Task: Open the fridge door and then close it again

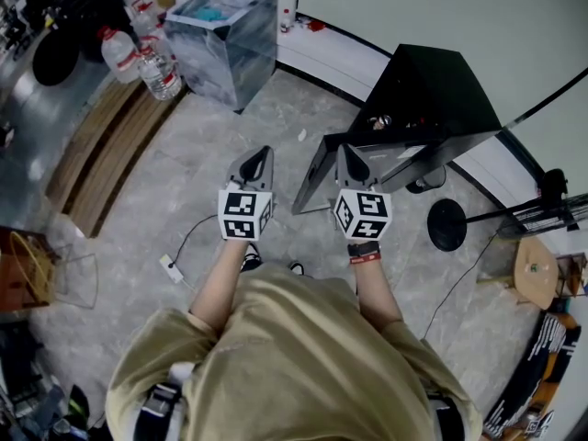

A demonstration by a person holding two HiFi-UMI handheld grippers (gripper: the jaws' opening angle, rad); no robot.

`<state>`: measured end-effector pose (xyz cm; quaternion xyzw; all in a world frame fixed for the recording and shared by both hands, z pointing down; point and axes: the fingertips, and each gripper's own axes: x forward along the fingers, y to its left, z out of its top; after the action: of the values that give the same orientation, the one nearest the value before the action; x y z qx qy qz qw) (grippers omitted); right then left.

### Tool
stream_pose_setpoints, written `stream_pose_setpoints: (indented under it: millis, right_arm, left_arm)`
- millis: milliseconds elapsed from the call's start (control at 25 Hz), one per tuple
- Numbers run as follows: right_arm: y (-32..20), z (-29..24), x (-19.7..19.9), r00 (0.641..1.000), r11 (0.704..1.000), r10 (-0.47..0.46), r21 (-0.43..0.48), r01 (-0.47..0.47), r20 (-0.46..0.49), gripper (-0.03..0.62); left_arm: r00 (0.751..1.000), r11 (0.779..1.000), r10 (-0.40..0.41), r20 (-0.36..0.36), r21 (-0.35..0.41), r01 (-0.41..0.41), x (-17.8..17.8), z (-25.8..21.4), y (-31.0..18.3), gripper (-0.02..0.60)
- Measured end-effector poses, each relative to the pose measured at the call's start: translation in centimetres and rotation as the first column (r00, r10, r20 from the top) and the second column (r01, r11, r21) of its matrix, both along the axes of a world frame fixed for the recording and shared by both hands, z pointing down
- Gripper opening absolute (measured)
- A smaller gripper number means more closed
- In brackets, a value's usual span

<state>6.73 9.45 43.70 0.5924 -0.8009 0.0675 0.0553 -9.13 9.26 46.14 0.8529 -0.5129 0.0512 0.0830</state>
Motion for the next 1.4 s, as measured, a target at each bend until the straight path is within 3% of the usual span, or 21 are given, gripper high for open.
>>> stream_pose_setpoints:
  millis: [440, 760, 920, 1120, 1400]
  right_arm:
    - [-0.9, 1.5, 1.3, 0.994, 0.999, -0.011, -0.042, 0.006, -0.111, 0.025]
    - [-1.3, 1.7, 2.1, 0.976, 0.996, -0.067, -0.065, 0.055, -0.207, 0.026]
    - [-1.6, 1.8, 2.4, 0.953, 0.992, -0.115, -0.086, 0.094, -0.281, 0.067]
    - [-1.7, 2.3, 2.7, 0.888, 0.973, -0.226, -0.143, 0.183, -0.4, 0.12]
    - [-1.8, 3.9, 2.0, 0.698, 0.901, -0.433, -0.284, 0.328, -0.57, 0.192]
  left_arm:
    - [0.997, 0.996, 0.075, 0.016, -0.052, -0.074, 2.5, 2.4, -1.2, 0.021]
    - [0.99, 0.985, 0.138, 0.01, -0.106, -0.136, 4.0, 4.5, -1.6, 0.021]
    - [0.986, 0.977, 0.166, 0.002, -0.135, -0.165, 4.5, 5.9, -1.8, 0.023]
    - [0.976, 0.962, 0.216, 0.018, -0.175, -0.21, 5.8, 7.7, -1.8, 0.032]
    - [0.956, 0.927, 0.293, 0.022, -0.252, -0.279, 7.2, 10.7, -1.2, 0.066]
